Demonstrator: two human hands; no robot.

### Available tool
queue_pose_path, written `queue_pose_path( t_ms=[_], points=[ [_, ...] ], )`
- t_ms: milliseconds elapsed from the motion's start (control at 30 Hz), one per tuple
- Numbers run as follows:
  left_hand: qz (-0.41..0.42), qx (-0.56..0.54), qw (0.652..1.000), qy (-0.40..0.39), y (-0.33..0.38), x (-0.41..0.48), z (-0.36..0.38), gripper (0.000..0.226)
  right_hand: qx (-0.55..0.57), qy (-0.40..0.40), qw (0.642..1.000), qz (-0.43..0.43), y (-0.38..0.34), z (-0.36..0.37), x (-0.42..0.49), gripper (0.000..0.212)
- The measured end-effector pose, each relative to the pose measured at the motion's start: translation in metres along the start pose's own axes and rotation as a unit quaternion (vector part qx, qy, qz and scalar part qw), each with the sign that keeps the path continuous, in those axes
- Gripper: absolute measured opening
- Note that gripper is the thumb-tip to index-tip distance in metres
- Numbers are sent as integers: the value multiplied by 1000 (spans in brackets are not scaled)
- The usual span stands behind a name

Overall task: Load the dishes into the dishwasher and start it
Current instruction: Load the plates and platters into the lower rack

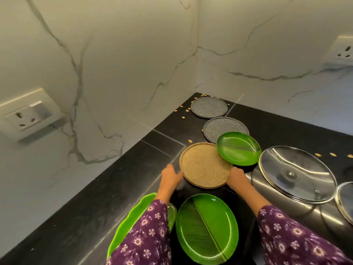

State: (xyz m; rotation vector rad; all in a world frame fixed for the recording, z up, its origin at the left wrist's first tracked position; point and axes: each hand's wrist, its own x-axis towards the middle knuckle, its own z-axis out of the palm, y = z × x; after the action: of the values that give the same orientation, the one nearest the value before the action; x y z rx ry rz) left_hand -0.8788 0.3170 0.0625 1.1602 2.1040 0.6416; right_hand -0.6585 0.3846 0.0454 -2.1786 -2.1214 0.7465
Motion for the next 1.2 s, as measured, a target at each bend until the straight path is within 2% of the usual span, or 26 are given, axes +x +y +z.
queue_pose_path(
  t_ms=[133,300,400,533,600,700,767,833,933,967,1033,1200],
  points=[
    [-22,-17,999,-21,1,28,17,30,48,24,998,35,-8,10,15,33],
    [-50,-80,996,0,-1,37,24,25,124,64,983,116,-16,24,13,38],
    [-70,-105,992,16,-10,32,20,8,190,42,972,132,-19,28,18,36],
    [-89,-198,975,43,-11,19,8,7,223,-20,969,106,-28,27,15,39],
    [-72,-196,976,64,-9,12,-2,10,235,-48,967,82,-32,24,7,39],
    [-40,-191,977,85,-13,2,-19,13,280,-58,957,43,-34,19,-4,29],
    [-18,-174,982,77,-14,-9,-27,14,329,-44,943,33,-29,9,-14,37],
    [2,-200,978,65,-2,-30,-32,11,386,-46,921,29,-20,-7,-24,38],
    [33,-240,969,42,20,-60,-32,13,508,-89,857,9,5,-39,-42,13],
    [42,-252,966,34,29,-69,-28,13,537,-92,839,-4,19,-52,-51,11],
    [62,-274,960,11,47,-83,-18,15,584,-73,808,-21,48,-74,-67,15],
    [147,-286,938,-132,114,-139,54,12,678,13,735,-8,159,-120,-139,17]
  ],
)
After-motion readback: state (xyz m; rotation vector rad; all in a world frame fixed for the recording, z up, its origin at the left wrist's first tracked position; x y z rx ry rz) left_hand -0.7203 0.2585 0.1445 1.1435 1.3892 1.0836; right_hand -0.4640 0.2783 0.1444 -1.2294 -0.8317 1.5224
